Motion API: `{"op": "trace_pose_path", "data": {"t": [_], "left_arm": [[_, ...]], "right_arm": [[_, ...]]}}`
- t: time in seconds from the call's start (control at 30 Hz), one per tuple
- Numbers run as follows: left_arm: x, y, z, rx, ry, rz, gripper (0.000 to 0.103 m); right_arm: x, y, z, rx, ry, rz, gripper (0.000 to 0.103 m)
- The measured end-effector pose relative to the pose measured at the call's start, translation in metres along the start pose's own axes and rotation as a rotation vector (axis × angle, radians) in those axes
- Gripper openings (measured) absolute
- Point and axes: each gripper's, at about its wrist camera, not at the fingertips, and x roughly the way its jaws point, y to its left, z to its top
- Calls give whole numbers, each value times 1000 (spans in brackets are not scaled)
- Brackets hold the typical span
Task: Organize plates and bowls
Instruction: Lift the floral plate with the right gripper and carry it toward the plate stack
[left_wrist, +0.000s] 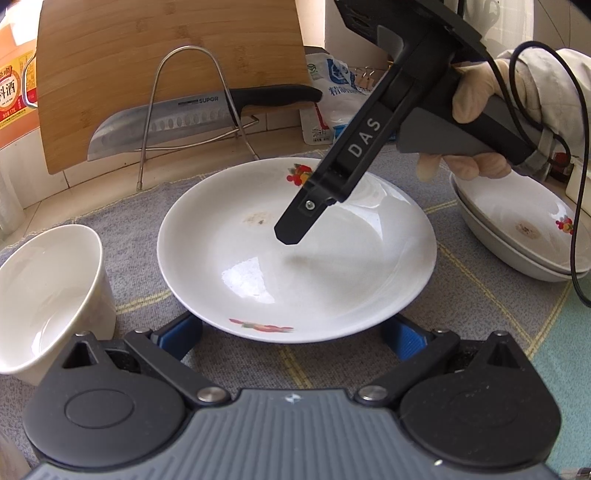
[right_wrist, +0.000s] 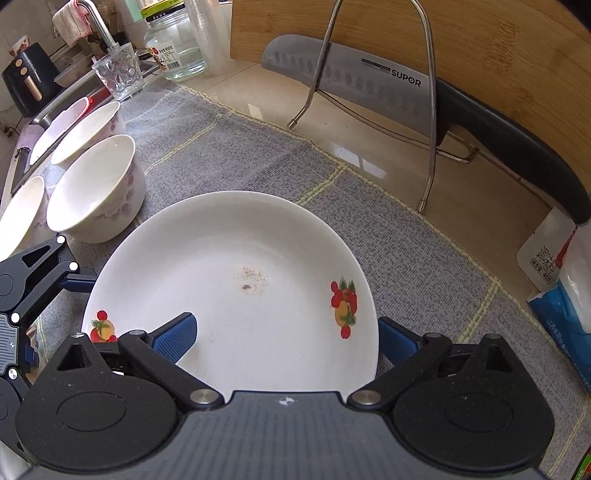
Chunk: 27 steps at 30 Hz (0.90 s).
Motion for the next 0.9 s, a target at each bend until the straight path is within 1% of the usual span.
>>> {"op": "trace_pose_path", "data": {"t": [0.13, 0.5, 0.77, 0.9], "left_arm": [[0, 1, 1, 2, 3, -2, 103], [1, 1, 2, 7, 6, -7, 103], [1, 0, 2, 12, 6, -12, 103], [1, 0, 2, 21, 4, -19, 103]], "right_arm": [[2, -1, 5, -18, 4, 3, 103], [4, -15, 14, 2, -22, 77, 103], [3, -27, 18, 25, -20, 158, 103], [2, -30, 18, 32, -8, 229, 103]]}}
